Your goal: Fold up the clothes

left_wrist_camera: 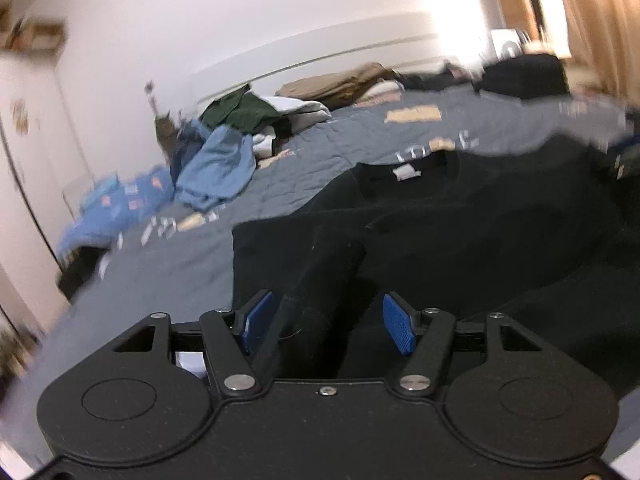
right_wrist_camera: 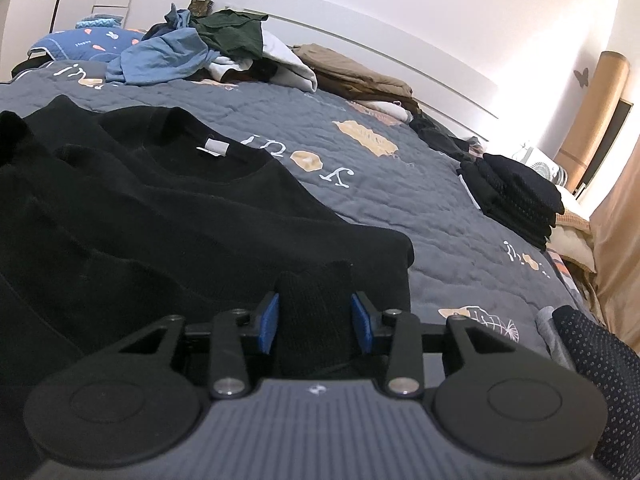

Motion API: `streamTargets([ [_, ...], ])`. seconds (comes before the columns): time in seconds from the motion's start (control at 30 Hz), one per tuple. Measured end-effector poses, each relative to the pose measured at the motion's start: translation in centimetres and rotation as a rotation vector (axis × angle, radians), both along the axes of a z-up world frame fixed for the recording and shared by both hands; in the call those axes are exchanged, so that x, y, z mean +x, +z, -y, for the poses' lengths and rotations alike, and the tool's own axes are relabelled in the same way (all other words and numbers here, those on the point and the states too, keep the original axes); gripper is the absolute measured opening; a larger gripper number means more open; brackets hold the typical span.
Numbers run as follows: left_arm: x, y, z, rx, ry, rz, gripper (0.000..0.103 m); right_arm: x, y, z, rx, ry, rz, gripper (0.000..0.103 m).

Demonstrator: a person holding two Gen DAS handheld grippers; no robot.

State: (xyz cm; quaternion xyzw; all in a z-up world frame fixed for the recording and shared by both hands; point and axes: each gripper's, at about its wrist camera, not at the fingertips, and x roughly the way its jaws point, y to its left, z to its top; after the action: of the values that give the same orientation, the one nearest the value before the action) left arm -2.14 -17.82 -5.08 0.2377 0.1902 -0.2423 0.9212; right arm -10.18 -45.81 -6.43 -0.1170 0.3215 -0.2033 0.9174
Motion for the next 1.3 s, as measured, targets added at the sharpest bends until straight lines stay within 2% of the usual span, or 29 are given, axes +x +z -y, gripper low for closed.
streamTargets([
  [0.17,1.6,-1.6,1.6,0.088,0.006,0.021,0.058,0.3,-0.3,0.3,0.011,-0.005,-0.014,0.039],
  [0.2,2.1,-1.8,1.6,0.092,0.008,0.011,0.052,0.4,-0.4,0.4,0.018,-0.007,-0.011,0.038],
  [0.23,2.6,-1.8,1.5,0.091,0.01,-0.013,0.033,0.4,-0.4,0.5,0.024,-0.011,-0.009,0.038],
  [0.27,3.1,-1.8,1.4,0.091,0.012,-0.037,0.021,0.4,-0.5,0.6,0.033,-0.014,-0.007,0.036],
  [0.33,4.0,-1.9,1.1,0.09,0.016,-0.085,0.019,0.5,-0.5,1.0,0.055,-0.023,-0.004,0.031],
  [0.4,4.8,-1.2,0.2,0.045,0.039,-0.094,0.017,0.4,-0.3,1.5,0.082,-0.047,0.016,0.02],
  [0.5,5.9,0.1,-1.5,-0.033,0.077,-0.111,0.015,-0.2,0.6,2.6,0.154,-0.09,0.08,0.013],
  [0.63,7.3,2.7,-4.3,-0.162,0.12,-0.142,0.014,-1.5,2.2,4.6,0.295,-0.15,0.202,0.01],
  [0.8,8.2,4.4,-5.1,-0.222,0.119,-0.126,0.014,-3.0,3.8,7.0,0.455,-0.207,0.349,0.009],
  [0.97,9.8,5.5,-5.2,-0.269,0.124,-0.109,0.013,-1.9,4.8,7.5,0.432,-0.2,0.396,0.008],
  [1.17,13.5,6.9,-2.6,-0.267,0.087,-0.075,0.013,1.1,6.1,9.5,0.427,-0.203,0.418,0.008],
  [1.3,17.3,7.6,-0.1,-0.253,0.08,-0.073,0.013,4.3,6.7,11.8,0.448,-0.22,0.413,0.008],
])
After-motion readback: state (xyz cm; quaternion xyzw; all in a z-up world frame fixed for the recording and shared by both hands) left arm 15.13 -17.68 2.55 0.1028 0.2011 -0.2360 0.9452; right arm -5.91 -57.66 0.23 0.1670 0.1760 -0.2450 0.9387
